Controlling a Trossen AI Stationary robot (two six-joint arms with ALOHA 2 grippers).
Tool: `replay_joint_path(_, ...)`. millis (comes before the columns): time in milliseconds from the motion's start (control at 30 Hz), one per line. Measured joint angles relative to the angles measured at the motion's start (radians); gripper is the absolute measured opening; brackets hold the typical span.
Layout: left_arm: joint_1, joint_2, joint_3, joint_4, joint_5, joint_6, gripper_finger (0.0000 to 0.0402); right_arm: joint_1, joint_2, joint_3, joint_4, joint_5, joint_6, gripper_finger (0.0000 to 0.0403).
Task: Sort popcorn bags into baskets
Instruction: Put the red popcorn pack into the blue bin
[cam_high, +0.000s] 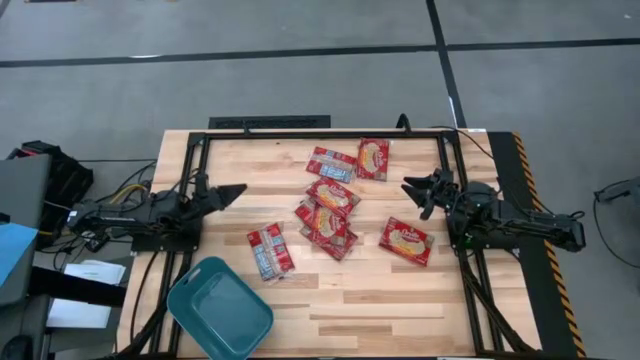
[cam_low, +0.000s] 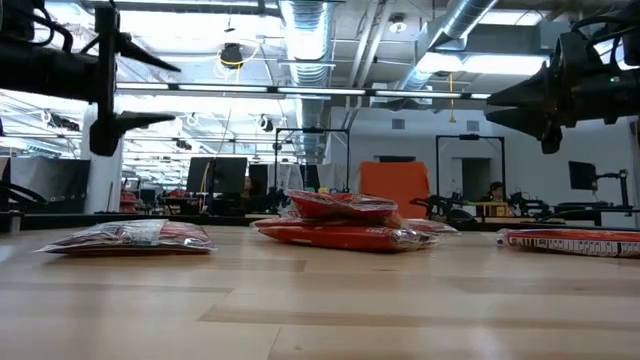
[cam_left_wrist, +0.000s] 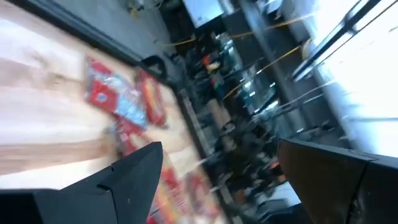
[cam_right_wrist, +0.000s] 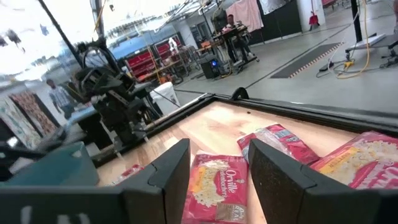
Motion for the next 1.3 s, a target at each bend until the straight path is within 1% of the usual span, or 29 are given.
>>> replay_joint_path(67,0.000,0.001,0.017,0.007,-0.004,0.017,0.0306,0.000,-0.001,0.003,0.013,0.000,0.046,0.0188)
replay_joint_path(133,0.000,0.000,0.024,0.061,-0.009,0.041,0.0306,0.004,-0.001,0.007,0.002,-0.002,0.148,0.0186)
replay_joint_path(200,0.000,0.001,0.031,0.108,-0.035,0.064,0.0306,0.010,0.000,0.009,0.002,-0.003,0.251,0.0183)
replay_joint_path(300,0.000,0.001,0.047,0.135,-0.067,0.088,0.0306,0.014,-0.001,0.011,0.019,0.012,0.291,0.0181)
replay_joint_path(367,0.000,0.001,0.068,0.144,-0.067,0.096,0.0306,0.013,0.000,0.011,0.039,-0.009,0.340,0.0180)
replay_joint_path(433,0.000,0.003,0.091,0.143,-0.061,0.097,0.0306,0.014,0.000,0.012,0.122,-0.027,0.396,0.0181)
replay_joint_path(500,0.000,0.015,0.121,0.143,-0.060,0.118,0.0306,0.010,0.000,0.040,0.186,-0.026,0.380,0.0186)
replay_joint_path(567,0.000,0.027,0.158,0.139,-0.060,0.144,0.0306,0.005,0.009,0.113,0.181,-0.027,0.283,0.0191)
replay_joint_path(600,0.000,0.040,0.179,0.143,-0.060,0.160,0.0306,0.005,0.023,0.164,0.151,-0.028,0.214,0.0194)
replay_joint_path(667,0.000,0.071,0.219,0.140,-0.059,0.183,0.0306,0.008,0.068,0.289,0.001,-0.026,0.076,0.0198)
replay_joint_path(767,0.000,0.129,0.283,0.138,-0.047,0.232,0.0306,0.006,0.202,0.508,-0.381,-0.023,-0.046,0.0200)
replay_joint_path(833,0.000,0.168,0.325,0.124,-0.038,0.263,0.0306,0.006,0.320,0.645,-0.649,-0.022,-0.077,0.0202)
replay_joint_path(900,0.000,0.210,0.370,0.096,-0.024,0.294,0.0306,0.010,0.442,0.753,-0.879,-0.040,-0.093,0.0209)
replay_joint_path(933,0.000,0.229,0.392,0.072,-0.022,0.304,0.0306,0.013,0.499,0.798,-0.980,-0.053,-0.100,0.0215)
replay_joint_path(1000,0.000,0.263,0.432,0.027,-0.010,0.321,0.0306,0.024,0.605,0.860,-1.127,-0.077,-0.117,0.0233)
replay_joint_path(1067,0.000,0.294,0.463,-0.002,0.001,0.338,0.0306,0.040,0.690,0.881,-1.239,-0.085,-0.123,0.0256)
replay_joint_path(1133,0.000,0.314,0.478,-0.024,0.004,0.351,0.0306,0.055,0.756,0.877,-1.279,-0.102,-0.123,0.0280)
replay_joint_path(1200,0.000,0.327,0.480,-0.030,0.010,0.359,0.0306,0.066,0.817,0.850,-1.272,-0.144,-0.130,0.0303)
replay_joint_path(1300,0.000,0.328,0.480,-0.068,0.024,0.364,0.0306,0.078,0.890,0.789,-1.215,-0.185,-0.133,0.0329)
